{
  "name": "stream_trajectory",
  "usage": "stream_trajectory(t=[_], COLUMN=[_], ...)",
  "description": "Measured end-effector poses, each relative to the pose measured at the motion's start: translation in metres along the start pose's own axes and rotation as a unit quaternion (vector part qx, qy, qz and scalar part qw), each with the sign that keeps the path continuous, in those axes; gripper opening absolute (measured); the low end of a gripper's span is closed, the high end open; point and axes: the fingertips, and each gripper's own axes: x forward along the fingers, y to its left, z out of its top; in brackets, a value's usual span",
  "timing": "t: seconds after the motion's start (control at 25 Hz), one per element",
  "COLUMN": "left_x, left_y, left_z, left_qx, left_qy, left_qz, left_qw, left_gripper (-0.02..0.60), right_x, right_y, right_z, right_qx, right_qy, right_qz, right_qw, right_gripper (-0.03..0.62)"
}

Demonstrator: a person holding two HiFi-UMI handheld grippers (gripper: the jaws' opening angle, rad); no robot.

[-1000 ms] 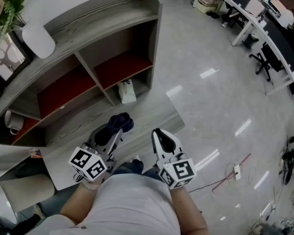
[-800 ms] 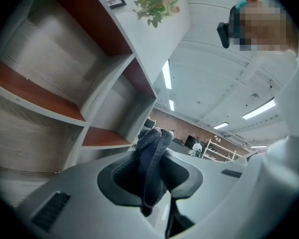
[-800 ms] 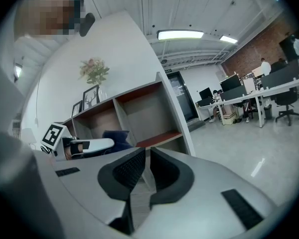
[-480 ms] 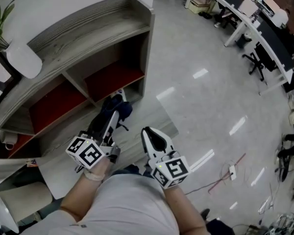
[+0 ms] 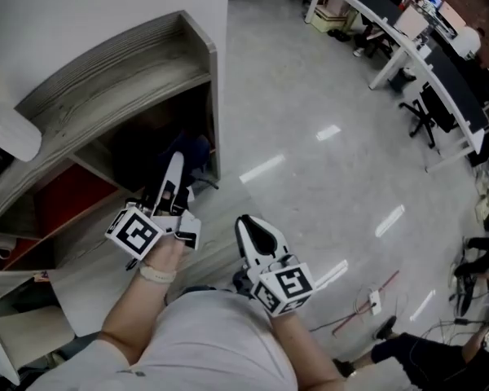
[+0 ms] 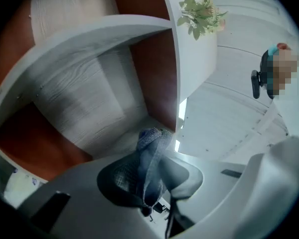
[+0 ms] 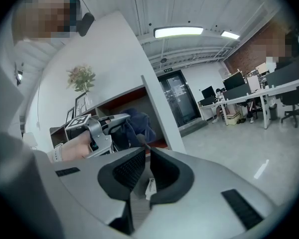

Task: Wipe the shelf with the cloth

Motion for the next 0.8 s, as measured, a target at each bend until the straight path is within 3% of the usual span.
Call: stream_trajectory(t=[0.4,0.8], left_x=[0.069,0.103], left_y=[-0.041,-0.038], left_z=[0.033,0.041], left_qx=[-0.040,-0.071], left_qy=[-0.096,-0.147], left_qz=[-0.044,-0.059], left_qw=[0.9936,0.9849], left_gripper=[0.106,0.104], right_x=[0.007,0.018], right_y=[-0.056,-0.086], right_z=[0.042,0.050], right_qx=[-0.004,-0.014], right_qy=[-0.004,0.006], right_qz=[0.007,0.032], right_qw=[1.000,0.999], right_gripper=[0.040,0.040])
